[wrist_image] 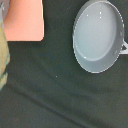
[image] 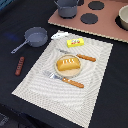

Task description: Interact with the objects in diverse but meaningful ways.

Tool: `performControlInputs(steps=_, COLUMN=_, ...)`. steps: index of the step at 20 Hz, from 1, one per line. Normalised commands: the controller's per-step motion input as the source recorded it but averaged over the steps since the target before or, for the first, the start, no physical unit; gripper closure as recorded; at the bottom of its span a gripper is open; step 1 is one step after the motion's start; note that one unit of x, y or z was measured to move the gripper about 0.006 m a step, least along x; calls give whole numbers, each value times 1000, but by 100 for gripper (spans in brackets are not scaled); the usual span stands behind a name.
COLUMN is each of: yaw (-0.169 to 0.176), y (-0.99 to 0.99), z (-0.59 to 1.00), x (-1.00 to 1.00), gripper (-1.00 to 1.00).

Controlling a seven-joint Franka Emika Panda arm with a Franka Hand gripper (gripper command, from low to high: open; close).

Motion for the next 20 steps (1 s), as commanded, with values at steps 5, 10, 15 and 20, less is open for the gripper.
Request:
performControlInputs(steps=5, yaw=1, y=-89, z=-64, x=46, gripper=-100)
performControlInputs(steps=10, yaw=1, y=-210, z=-225, x=33, gripper=-100)
performControlInputs(steps=15, yaw=3, y=-201, z=-525, x=14, gripper=-100)
performControlInputs(steps=20, yaw=15, y=-102, z=-548, x=-7, gripper=-100)
